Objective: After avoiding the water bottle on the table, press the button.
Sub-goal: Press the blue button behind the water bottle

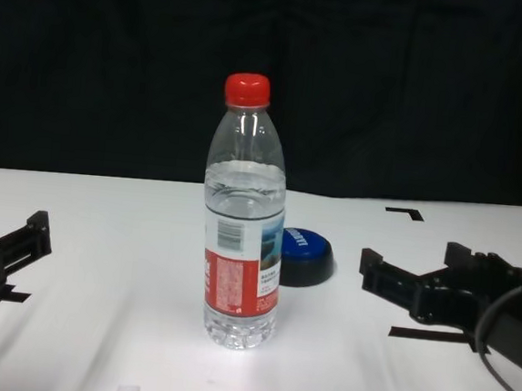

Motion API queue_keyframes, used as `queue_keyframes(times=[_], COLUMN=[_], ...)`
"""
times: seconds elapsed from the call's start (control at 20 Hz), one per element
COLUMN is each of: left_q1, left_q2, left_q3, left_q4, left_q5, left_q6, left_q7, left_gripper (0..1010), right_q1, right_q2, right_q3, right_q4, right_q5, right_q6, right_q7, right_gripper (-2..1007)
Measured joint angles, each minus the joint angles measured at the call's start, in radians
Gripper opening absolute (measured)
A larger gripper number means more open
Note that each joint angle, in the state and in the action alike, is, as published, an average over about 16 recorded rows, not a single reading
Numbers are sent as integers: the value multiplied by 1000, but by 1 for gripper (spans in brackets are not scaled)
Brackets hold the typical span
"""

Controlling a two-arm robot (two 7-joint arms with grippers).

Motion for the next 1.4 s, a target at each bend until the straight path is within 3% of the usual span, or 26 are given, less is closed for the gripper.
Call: queue_keyframes(times=[1.4], left_q1=[0], left_q2=[0], left_q3=[0], left_q4=[0], left_q5=[0], left_q6=[0], left_q7=[0], left_gripper=[1003], right_q1=[0], right_q2=[0], right_q3=[0], right_q4=[0], right_q5=[0], right_q6=[0], right_q7=[0], right_gripper=[1003])
